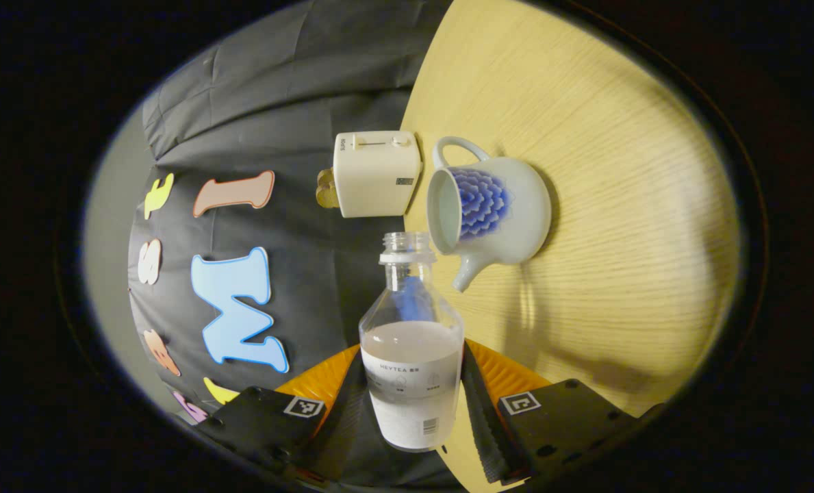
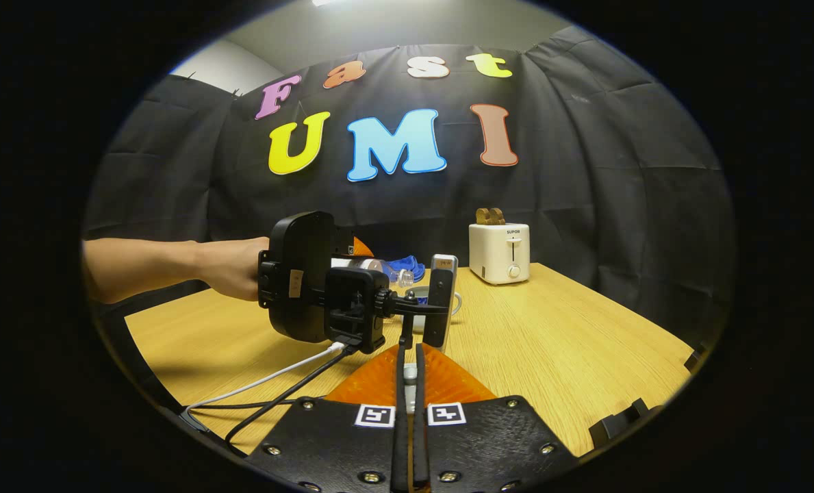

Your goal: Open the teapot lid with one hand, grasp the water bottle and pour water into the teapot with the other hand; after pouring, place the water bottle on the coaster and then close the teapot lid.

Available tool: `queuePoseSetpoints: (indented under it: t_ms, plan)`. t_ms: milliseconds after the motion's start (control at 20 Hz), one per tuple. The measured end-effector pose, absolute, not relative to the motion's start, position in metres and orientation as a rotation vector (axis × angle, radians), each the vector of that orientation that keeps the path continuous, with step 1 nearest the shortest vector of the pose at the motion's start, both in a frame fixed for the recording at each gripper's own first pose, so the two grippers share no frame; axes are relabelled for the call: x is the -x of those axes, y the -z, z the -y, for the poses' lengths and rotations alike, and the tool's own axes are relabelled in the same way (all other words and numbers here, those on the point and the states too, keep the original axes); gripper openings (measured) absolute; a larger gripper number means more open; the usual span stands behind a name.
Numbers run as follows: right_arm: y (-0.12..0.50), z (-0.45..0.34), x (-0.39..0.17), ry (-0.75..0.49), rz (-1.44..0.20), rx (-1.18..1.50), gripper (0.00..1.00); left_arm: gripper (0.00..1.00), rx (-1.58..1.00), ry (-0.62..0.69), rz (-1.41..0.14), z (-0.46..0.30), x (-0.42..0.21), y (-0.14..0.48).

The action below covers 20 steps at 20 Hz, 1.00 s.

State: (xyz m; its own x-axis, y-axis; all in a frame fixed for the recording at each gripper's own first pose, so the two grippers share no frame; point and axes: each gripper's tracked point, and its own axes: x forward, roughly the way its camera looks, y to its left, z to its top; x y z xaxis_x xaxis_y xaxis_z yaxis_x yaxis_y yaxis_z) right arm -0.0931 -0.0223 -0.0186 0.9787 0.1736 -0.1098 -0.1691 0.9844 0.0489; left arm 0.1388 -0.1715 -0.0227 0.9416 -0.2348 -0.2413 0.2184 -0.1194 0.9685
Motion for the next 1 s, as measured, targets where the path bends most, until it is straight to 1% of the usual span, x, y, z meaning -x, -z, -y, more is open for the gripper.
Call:
queuePoseSetpoints:
  t_ms: [150, 400, 1000]
  plan:
    - [0.0189, 0.0222, 0.0927, -0.175, -0.117, -0.043, 0.03, 0.84, -1.711, 0.375, 0.025, 0.1748, -0.1368, 0.0189]
    - [0.0192, 0.0217, 0.0939, -0.178, -0.117, -0.04, 0.03, 0.84, -1.759, 0.384, 0.01, 0.1747, -0.1378, 0.0196]
    - [0.0195, 0.0216, 0.0945, -0.18, -0.114, -0.036, 0.03, 0.84, -1.896, 0.373, 0.038, 0.1797, -0.1422, 0.0149]
